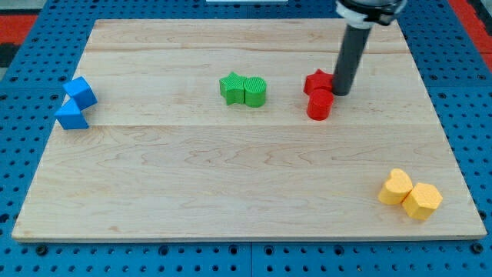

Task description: Slide red star towards the left side of the board

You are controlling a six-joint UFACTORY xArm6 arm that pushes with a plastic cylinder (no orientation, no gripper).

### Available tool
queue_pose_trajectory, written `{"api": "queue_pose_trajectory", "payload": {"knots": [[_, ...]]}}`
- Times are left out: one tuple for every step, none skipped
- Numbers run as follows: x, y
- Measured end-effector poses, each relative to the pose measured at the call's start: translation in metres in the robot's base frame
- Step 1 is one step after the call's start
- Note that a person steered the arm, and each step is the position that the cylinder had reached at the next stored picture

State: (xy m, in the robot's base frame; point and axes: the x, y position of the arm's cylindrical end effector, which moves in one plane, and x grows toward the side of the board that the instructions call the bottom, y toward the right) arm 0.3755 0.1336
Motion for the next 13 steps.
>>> {"api": "queue_pose_trajectory", "payload": {"knots": [[0.005,-0.03],[-0.025,-0.042],[-0.046,-0.061],[-0.046,-0.075],[-0.048,-0.075],[-0.05,-0.086],[-0.042,-0.087],[-0.04,-0.087],[-0.039,-0.097],[-0.035,-0.111],[-0.041,-0.139],[-0.05,-0.171],[-0.055,-0.196]]}}
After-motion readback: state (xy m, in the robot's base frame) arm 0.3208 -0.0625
